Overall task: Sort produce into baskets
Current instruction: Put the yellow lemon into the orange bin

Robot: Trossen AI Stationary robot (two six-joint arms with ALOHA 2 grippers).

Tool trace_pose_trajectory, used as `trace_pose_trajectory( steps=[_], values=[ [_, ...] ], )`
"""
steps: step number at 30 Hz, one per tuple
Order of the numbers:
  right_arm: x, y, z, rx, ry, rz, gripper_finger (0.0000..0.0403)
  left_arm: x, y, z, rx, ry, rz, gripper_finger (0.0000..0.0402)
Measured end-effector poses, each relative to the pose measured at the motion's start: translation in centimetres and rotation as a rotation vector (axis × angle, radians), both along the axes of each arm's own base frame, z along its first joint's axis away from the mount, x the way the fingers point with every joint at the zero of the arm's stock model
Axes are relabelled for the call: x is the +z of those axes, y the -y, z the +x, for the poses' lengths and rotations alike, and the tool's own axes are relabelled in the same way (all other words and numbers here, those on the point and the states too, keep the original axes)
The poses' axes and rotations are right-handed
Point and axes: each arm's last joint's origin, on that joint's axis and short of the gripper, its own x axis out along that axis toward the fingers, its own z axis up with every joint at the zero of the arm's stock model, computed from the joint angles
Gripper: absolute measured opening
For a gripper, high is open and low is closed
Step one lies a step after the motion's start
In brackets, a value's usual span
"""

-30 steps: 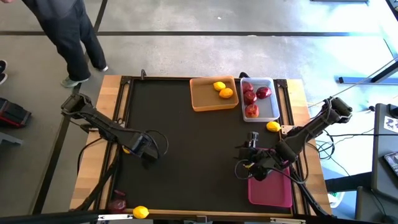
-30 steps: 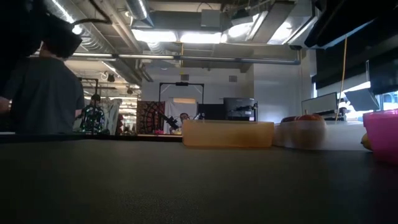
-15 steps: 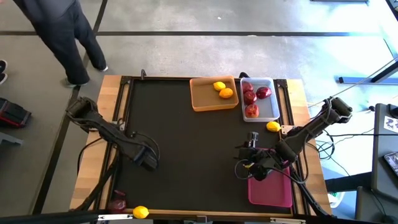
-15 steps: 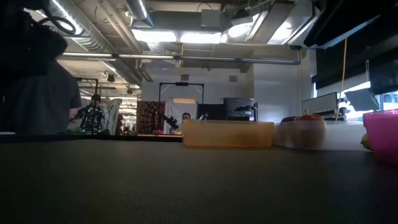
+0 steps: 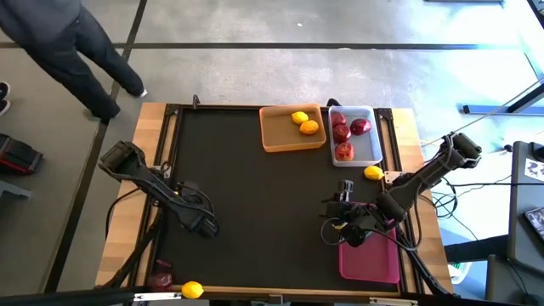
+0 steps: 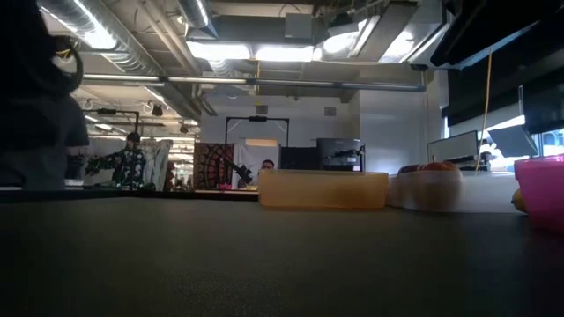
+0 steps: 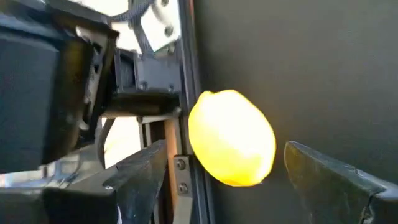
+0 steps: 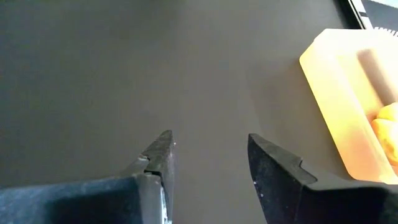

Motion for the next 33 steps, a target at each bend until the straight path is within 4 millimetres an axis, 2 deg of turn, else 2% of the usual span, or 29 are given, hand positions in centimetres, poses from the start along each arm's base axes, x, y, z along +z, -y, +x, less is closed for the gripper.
trace_pose_trajectory(
  steps=[11, 15, 24, 33],
  values=[
    [0.0, 0.0, 0.0, 0.0, 0.001, 0.001, 0.0156, -3.9, -1.3, -2.1, 0.059, 0.02, -0.034, 0.0317],
    [0.0, 0.0, 0.0, 0.0, 0.001, 0.001, 0.0156, -4.0, -1.4, -2.3, 0.022, 0.008, -0.053, 0.0307],
    [0.0, 0.0, 0.0, 0.0, 0.001, 0.001, 0.0156, -4.1, -1.6, -2.2, -0.114, -0.007, -0.057, 0.023],
    [0.0, 0.0, 0.0, 0.001, -0.001, -0.002, 0.0156, -4.1, -1.7, -2.3, -0.347, -0.107, -0.136, 0.0218]
  ],
)
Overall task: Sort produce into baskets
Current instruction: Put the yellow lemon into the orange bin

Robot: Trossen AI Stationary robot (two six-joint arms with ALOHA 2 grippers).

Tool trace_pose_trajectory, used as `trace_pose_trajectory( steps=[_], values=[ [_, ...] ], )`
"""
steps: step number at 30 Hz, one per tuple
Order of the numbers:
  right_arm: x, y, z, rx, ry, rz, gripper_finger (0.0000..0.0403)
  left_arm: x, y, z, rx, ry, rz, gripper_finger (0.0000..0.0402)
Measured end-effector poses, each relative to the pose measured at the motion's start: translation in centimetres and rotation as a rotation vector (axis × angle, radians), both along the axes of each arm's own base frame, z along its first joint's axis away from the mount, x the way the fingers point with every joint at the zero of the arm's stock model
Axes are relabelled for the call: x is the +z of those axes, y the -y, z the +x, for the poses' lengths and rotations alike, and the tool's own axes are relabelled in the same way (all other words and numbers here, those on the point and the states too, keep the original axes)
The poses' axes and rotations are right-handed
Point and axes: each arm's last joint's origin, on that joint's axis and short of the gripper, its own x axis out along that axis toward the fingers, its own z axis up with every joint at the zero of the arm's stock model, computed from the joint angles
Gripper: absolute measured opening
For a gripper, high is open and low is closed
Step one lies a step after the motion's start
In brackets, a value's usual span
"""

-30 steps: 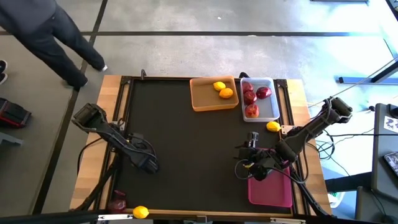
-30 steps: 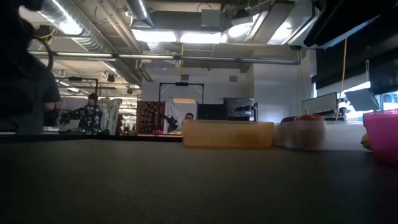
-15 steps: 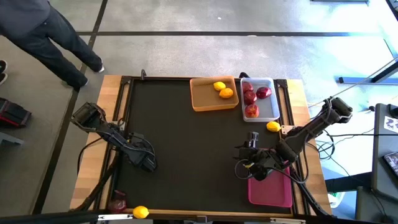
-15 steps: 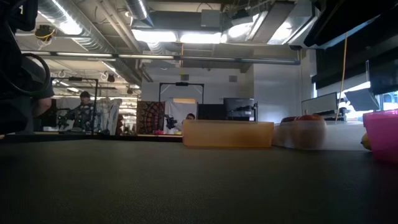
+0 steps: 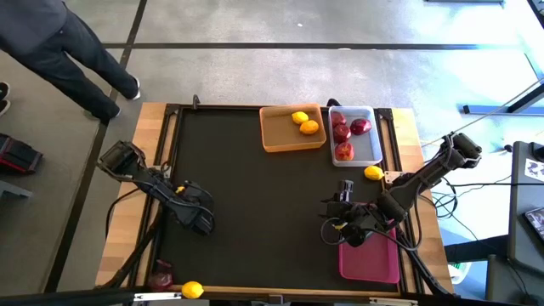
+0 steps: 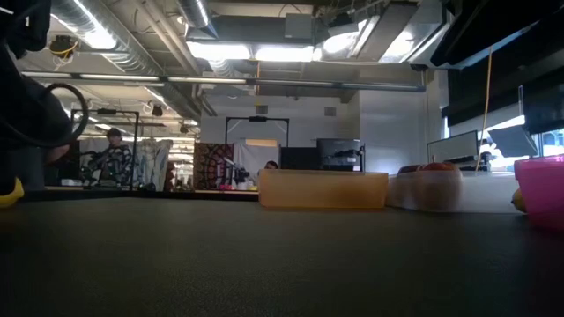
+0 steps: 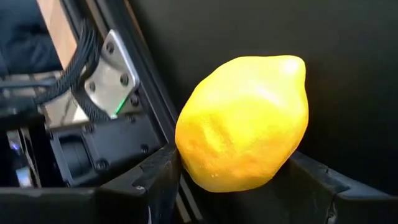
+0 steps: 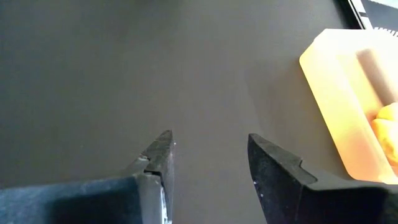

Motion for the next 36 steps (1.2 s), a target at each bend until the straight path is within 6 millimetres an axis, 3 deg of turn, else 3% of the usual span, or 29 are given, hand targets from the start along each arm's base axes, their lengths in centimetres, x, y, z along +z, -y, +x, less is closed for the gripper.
trace_pose_trajectory(
  steps=[13, 26, 36],
  values=[
    [0.0, 0.0, 0.0, 0.004, -0.003, -0.005, 0.0156, 1.3, 1.1, 1.7, -0.134, 0.033, -0.097, 0.0217],
    [0.0, 0.0, 0.0, 0.005, -0.004, -0.007, 0.0156, 6.2, 1.9, 3.8, -0.246, 0.345, -0.154, 0.0217],
    [0.1, 0.1, 0.0, -0.017, 0.024, -0.04, 0.0156, 8.7, 0.2, 6.1, -0.38, 0.594, -0.236, 0.0217]
  ],
)
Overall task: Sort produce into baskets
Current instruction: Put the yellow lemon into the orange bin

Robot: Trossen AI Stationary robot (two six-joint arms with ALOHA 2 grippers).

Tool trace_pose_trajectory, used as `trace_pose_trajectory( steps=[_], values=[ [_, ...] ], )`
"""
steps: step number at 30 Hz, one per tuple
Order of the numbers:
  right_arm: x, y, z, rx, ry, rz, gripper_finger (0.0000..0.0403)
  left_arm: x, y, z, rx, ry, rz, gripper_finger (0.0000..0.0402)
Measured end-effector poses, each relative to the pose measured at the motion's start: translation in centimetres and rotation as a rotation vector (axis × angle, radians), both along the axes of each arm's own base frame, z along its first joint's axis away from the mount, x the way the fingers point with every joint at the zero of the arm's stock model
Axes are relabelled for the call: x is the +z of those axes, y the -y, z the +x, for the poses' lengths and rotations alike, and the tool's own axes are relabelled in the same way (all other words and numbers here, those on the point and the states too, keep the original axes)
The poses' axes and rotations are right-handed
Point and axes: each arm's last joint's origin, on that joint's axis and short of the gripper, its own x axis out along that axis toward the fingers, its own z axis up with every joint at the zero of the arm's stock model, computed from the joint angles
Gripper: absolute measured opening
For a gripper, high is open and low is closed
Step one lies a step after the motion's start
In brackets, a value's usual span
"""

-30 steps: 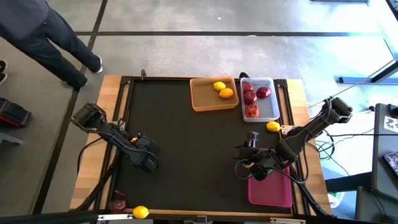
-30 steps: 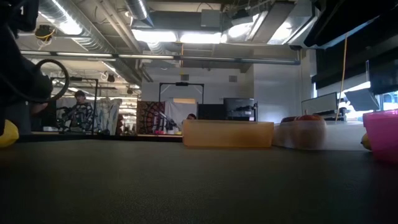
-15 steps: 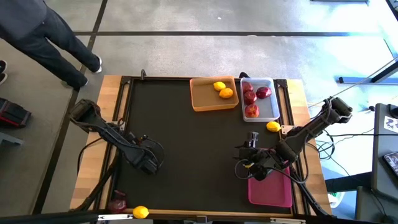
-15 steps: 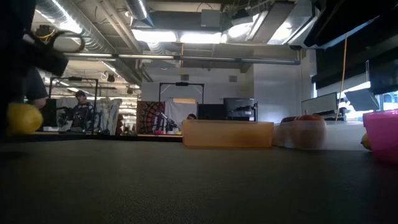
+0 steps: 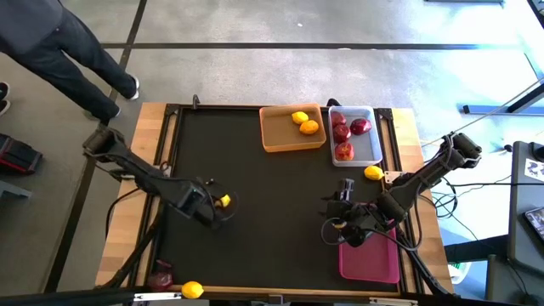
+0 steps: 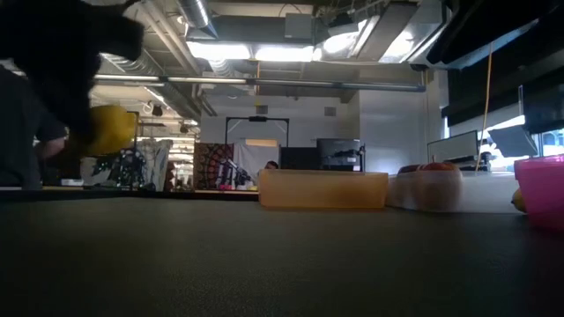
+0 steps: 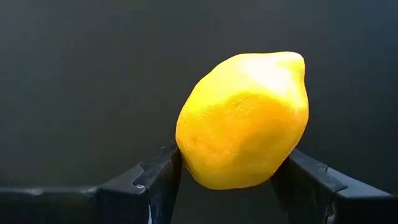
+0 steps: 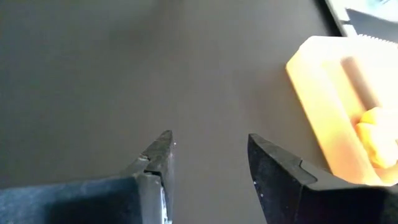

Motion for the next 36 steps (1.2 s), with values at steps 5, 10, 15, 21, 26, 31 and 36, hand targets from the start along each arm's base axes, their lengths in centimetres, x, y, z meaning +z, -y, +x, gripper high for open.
trace_pose_trajectory(
  steps=[5, 10, 15, 21, 26, 31, 36],
  values=[
    [0.1, 0.0, 0.1, -0.022, 0.029, -0.012, 0.0156, 0.6, -1.4, 1.9, -0.066, 0.103, -0.009, 0.0217],
    [-0.5, 0.1, 0.3, -0.02, 0.055, -0.02, 0.0156, 1.1, -3.4, 4.1, -0.095, 0.223, 0.0, 0.0217],
    [-1.5, 0.5, 0.4, -0.028, 0.043, -0.018, 0.0156, 1.7, -5.9, 5.7, -0.094, 0.319, 0.012, 0.0217],
    [-1.9, 0.6, 0.3, -0.03, 0.045, -0.014, 0.0156, 2.2, -9.2, 6.9, -0.082, 0.386, -0.005, 0.0217],
    [-1.9, 0.6, 0.3, -0.027, 0.044, -0.022, 0.0156, 3.4, -12.0, 7.3, -0.059, 0.395, 0.036, 0.0217],
    [-1.8, 0.6, 0.3, -0.019, 0.044, -0.041, 0.0156, 5.3, -15.1, 7.7, -0.042, 0.419, 0.108, 0.0217],
    [-1.9, 0.6, 0.3, -0.019, 0.044, -0.041, 0.0156, 6.8, -18.6, 7.4, 0.016, 0.436, 0.18, 0.0217]
  ],
)
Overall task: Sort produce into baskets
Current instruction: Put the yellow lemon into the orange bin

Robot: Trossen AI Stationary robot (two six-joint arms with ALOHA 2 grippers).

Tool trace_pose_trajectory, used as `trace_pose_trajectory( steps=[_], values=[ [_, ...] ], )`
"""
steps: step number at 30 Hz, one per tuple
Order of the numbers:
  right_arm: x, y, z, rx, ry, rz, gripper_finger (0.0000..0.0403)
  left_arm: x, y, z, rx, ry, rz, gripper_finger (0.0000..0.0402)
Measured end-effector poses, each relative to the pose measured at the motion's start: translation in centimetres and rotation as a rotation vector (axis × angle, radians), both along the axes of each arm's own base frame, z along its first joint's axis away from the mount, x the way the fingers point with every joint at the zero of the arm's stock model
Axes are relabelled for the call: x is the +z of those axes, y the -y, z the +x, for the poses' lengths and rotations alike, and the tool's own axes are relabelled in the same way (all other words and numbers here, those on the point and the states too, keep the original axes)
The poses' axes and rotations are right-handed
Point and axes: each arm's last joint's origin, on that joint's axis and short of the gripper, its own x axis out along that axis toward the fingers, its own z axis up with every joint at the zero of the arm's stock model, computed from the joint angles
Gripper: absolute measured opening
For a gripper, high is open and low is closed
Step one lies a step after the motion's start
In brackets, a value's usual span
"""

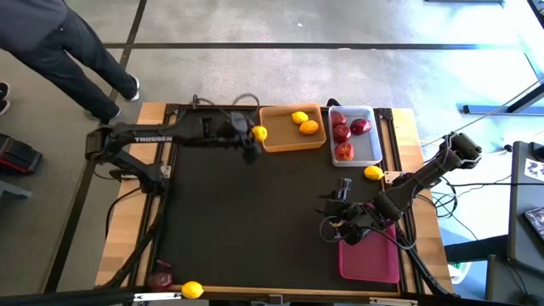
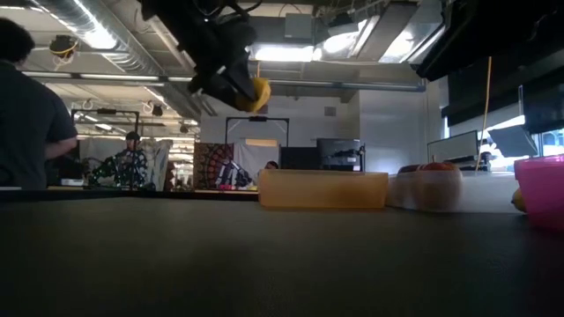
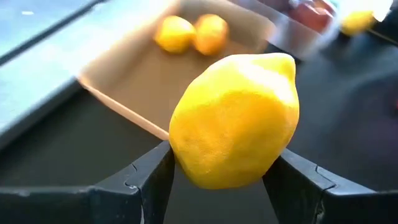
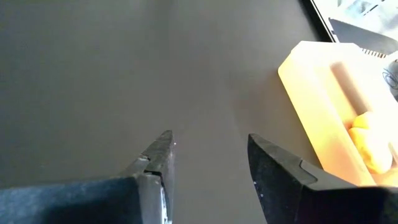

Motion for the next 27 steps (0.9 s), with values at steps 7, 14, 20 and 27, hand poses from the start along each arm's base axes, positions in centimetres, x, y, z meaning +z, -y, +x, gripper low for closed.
trace_pose_trajectory(
  steps=[7, 14, 20, 27],
  values=[
    [0.0, 0.0, 0.0, 0.003, -0.003, -0.006, 0.0156, 0.6, -3.8, 0.7, 0.068, -0.014, 0.031, 0.0217],
    [0.0, 0.0, 0.0, 0.012, -0.007, -0.018, 0.0156, -0.1, -7.4, 3.4, 0.111, -0.049, 0.028, 0.0217],
    [0.0, 0.0, 0.0, 0.018, -0.01, -0.024, 0.0156, -1.9, -10.8, 5.6, 0.117, -0.058, -0.03, 0.0217],
    [0.0, 0.0, 0.0, 0.02, -0.01, -0.032, 0.0156, -5.9, -13.6, 6.3, 0.141, -0.139, -0.044, 0.0219]
  ],
)
